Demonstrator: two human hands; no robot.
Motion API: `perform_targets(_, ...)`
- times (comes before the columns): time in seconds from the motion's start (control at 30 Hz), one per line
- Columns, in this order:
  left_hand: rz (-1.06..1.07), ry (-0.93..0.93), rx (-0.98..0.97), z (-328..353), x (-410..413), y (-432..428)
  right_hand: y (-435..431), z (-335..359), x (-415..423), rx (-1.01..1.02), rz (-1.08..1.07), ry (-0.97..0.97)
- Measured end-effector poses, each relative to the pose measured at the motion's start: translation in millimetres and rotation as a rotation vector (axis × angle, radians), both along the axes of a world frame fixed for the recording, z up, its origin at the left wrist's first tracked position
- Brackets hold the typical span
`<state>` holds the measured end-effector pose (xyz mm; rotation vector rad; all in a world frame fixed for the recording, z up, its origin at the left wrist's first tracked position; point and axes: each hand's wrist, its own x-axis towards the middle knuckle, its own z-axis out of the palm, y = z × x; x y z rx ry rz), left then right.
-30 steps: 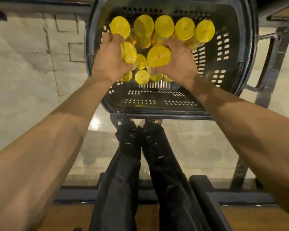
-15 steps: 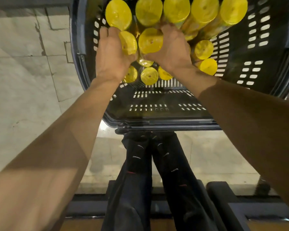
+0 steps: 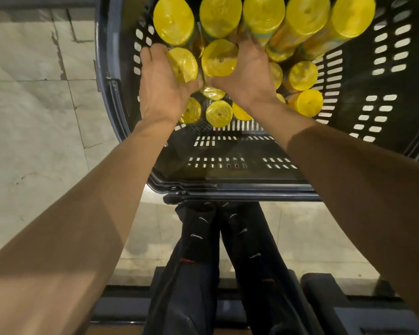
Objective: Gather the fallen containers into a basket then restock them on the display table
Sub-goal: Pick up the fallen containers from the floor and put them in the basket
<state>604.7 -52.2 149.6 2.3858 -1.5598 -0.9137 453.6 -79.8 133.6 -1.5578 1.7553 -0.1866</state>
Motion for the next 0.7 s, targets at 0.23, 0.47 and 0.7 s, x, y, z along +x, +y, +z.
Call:
perform_targets(0.23,-0.079,-0.002,0.014,24.8,0.4,0.9,0.3,29.2,-10.6,0.105,0.060,-0.002)
perform_targets(0.47,-0.212,-0.094,0.068,94.4,-1.9,14.3,14.9,89.9,-32.3,0.125,0.072,-0.026)
perform_targets(0.7,-0.300,-0.255,0.250,222.8,0.4,6.7,21.2,210.8,-73.4,0.256,0.263,0.226)
